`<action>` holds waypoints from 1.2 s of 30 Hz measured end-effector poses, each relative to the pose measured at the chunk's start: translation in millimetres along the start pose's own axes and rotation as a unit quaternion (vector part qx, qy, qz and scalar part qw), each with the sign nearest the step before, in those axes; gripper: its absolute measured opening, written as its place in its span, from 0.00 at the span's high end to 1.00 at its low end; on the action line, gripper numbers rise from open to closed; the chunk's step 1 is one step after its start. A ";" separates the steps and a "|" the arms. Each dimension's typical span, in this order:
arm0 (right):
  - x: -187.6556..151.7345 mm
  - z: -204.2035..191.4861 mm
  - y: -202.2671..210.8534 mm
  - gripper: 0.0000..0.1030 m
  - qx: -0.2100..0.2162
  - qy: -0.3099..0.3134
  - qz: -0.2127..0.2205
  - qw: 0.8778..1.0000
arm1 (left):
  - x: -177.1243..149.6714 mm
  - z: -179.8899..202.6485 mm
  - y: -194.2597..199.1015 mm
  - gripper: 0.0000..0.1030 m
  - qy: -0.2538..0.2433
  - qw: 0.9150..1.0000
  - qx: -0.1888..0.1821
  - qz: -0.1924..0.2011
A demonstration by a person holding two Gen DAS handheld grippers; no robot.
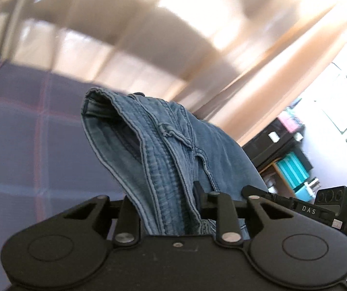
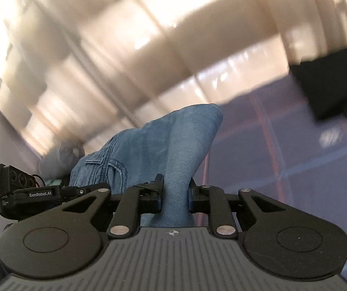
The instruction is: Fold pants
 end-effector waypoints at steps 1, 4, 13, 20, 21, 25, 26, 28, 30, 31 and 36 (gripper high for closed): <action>17.0 5.4 8.1 0.68 -0.003 0.001 0.009 1.000 | 10.5 12.5 -9.2 0.00 -0.005 1.000 -0.009 0.001; 65.6 20.3 29.1 0.68 -0.015 0.010 0.038 0.999 | 39.7 47.6 -36.7 0.00 -0.012 0.999 -0.033 0.004; 200.9 79.4 64.9 0.68 -0.074 0.056 0.115 0.989 | 124.6 136.5 -145.3 0.00 -0.030 0.997 -0.071 0.023; 254.0 179.7 61.0 0.68 -0.115 0.037 0.153 0.981 | 139.8 164.1 -261.0 0.00 -0.038 0.996 -0.076 0.012; 257.0 194.5 54.7 0.68 -0.120 0.029 0.152 0.981 | 137.7 163.7 -280.0 0.00 -0.038 0.997 -0.073 0.006; 262.0 259.0 38.9 0.68 -0.135 0.005 0.153 0.979 | 122.4 152.0 -349.6 0.00 -0.017 0.997 -0.068 -0.021; 261.4 275.7 33.4 0.68 -0.137 -0.005 0.152 0.979 | 118.5 148.1 -364.7 0.00 -0.011 0.997 -0.066 -0.026; 263.2 303.4 16.2 0.68 -0.139 -0.022 0.150 0.979 | 110.6 138.6 -394.3 0.00 -0.002 0.998 -0.061 -0.036; 259.4 328.6 1.4 0.68 -0.140 -0.034 0.146 0.979 | 101.9 128.3 -419.0 0.00 -0.002 0.998 -0.051 -0.041; 256.2 340.2 -4.8 0.68 -0.139 -0.040 0.144 0.979 | 99.9 124.6 -428.9 0.00 -0.003 0.998 -0.047 -0.043; 233.3 390.3 -36.0 0.69 -0.147 -0.064 0.126 0.979 | 82.5 98.1 -468.1 0.00 -0.007 0.998 -0.021 -0.064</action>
Point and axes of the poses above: each gripper's, at about its wrist camera, not at the fingertips, and y roughly against the way its jaws point, z to its right, x to its top, the point moved 10 cm from there along -y, roughly the way its jaws point, and after that the axes turned 1 degree about z, right-handed, at the moved point
